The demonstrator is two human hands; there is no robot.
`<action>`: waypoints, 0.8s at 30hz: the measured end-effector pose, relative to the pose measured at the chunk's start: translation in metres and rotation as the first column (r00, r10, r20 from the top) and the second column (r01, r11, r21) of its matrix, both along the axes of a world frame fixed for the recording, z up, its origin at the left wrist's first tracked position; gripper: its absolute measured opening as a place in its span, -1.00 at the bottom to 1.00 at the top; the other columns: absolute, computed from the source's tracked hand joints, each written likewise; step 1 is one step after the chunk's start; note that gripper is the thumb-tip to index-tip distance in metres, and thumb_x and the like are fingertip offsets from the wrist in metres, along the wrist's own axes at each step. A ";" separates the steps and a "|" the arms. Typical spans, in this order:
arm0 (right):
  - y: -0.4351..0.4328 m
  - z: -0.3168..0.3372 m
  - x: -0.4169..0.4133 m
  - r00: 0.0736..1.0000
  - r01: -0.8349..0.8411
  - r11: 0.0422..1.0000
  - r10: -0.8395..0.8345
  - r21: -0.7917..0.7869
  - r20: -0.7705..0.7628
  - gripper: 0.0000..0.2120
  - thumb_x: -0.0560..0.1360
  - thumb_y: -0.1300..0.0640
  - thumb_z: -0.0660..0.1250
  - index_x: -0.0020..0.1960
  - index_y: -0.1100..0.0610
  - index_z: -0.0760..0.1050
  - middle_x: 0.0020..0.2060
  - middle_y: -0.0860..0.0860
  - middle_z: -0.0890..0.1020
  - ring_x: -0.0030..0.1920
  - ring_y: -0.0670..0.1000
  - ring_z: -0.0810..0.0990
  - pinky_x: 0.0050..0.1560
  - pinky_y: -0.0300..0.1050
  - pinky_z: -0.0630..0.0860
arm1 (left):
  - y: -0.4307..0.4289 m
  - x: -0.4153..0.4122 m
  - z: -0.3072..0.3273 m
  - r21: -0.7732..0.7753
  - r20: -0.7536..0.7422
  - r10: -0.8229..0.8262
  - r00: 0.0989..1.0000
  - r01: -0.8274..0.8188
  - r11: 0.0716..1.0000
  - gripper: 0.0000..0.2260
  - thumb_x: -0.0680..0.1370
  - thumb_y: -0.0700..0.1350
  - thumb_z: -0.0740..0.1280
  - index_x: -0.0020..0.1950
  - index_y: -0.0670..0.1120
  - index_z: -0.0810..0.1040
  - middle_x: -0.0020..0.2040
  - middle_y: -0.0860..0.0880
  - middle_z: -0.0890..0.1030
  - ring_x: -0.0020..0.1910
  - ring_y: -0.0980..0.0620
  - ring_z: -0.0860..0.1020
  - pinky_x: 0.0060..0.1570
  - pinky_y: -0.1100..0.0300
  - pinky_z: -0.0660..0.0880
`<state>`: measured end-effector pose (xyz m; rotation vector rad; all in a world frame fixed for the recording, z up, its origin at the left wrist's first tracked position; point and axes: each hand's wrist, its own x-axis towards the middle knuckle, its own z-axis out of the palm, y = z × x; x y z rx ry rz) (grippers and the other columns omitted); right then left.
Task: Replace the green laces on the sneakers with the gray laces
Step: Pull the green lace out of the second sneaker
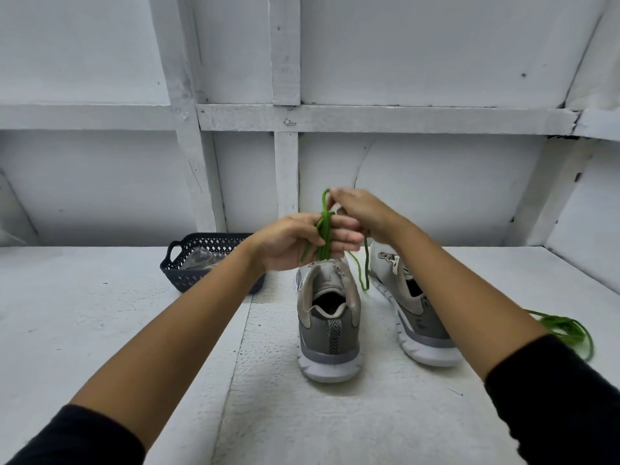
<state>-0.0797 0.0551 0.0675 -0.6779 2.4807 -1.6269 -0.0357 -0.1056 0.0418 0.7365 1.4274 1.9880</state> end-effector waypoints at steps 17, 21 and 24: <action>0.022 0.042 0.048 0.972 -0.156 0.987 0.162 0.049 -0.170 -0.79 0.58 0.16 0.23 -0.22 0.14 0.49 -0.55 -0.13 0.39 -0.55 -0.15 0.34 -0.47 -0.29 0.32 | 0.002 -0.016 -0.002 -0.218 -0.138 0.316 0.939 -0.340 0.915 -0.55 0.42 -0.50 -0.04 0.14 -0.20 0.46 -0.03 -0.10 0.65 0.06 0.00 0.59 0.19 0.13 0.42; 0.020 0.046 0.021 0.986 -0.080 0.984 0.055 -0.157 -0.155 -0.79 0.58 0.04 0.24 -0.19 0.11 0.47 -0.53 -0.12 0.31 -0.53 -0.10 0.23 -0.51 -0.27 0.19 | 0.011 -0.008 -0.002 -0.196 -0.118 0.180 0.977 -0.201 0.960 -0.53 0.34 -0.45 0.02 0.19 -0.23 0.45 0.07 -0.17 0.62 0.14 -0.07 0.57 0.30 0.06 0.38; 0.014 0.019 0.003 0.998 -0.025 0.975 0.010 -0.219 -0.069 -0.80 0.59 0.05 0.21 -0.16 0.12 0.45 -0.55 -0.11 0.32 -0.57 -0.13 0.22 -0.57 -0.31 0.15 | 0.018 0.000 0.007 -0.100 -0.093 0.061 0.994 -0.071 0.992 -0.51 0.29 -0.42 0.03 0.18 -0.27 0.44 -0.01 -0.16 0.65 0.01 -0.05 0.62 0.13 0.13 0.50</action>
